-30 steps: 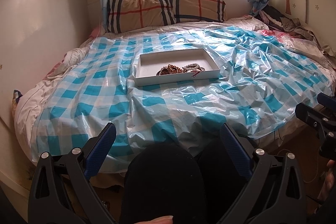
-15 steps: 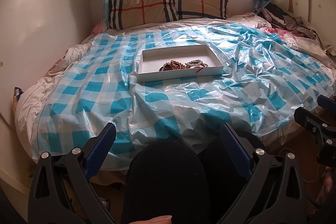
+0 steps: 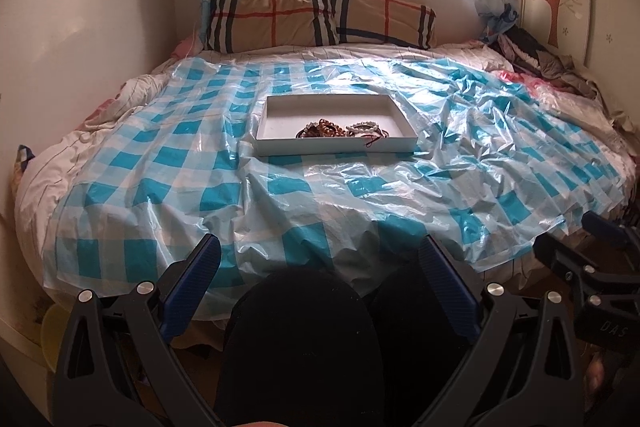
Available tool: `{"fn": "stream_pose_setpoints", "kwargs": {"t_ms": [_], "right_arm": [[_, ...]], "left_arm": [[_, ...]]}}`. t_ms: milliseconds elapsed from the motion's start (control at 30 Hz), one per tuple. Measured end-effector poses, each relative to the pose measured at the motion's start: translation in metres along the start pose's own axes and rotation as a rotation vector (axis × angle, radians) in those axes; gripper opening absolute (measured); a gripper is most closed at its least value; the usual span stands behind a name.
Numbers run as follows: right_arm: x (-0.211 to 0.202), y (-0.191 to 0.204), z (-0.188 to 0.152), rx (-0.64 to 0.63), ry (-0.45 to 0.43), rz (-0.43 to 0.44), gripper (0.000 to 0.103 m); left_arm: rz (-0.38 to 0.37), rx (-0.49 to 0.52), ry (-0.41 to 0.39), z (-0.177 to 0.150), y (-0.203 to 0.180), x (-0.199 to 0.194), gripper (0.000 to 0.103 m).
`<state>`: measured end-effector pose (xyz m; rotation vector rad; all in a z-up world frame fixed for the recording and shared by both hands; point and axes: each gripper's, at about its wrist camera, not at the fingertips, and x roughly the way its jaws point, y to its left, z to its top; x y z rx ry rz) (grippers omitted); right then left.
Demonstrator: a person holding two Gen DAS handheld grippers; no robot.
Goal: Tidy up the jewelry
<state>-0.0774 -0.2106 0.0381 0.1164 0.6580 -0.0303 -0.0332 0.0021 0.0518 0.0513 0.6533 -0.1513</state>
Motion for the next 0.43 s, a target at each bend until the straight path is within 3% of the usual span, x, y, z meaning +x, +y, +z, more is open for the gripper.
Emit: {"fn": "stream_pose_setpoints", "kwargs": {"t_ms": [133,267,433], "right_arm": [[-0.003,0.004,-0.004,0.004,-0.032,0.012,0.096],[-0.004,0.006,-0.007,0.01,-0.075,0.013,0.096],[0.007,0.009,-0.015,0.004,-0.056,0.018,0.096]], "left_arm": [[0.053,0.051,-0.001,-0.002,-0.004,0.001,0.095],[0.04,0.071,0.088,-0.007,-0.004,0.017,0.095],[0.076,0.074,0.126,-0.026,0.002,0.032,0.095]]}}
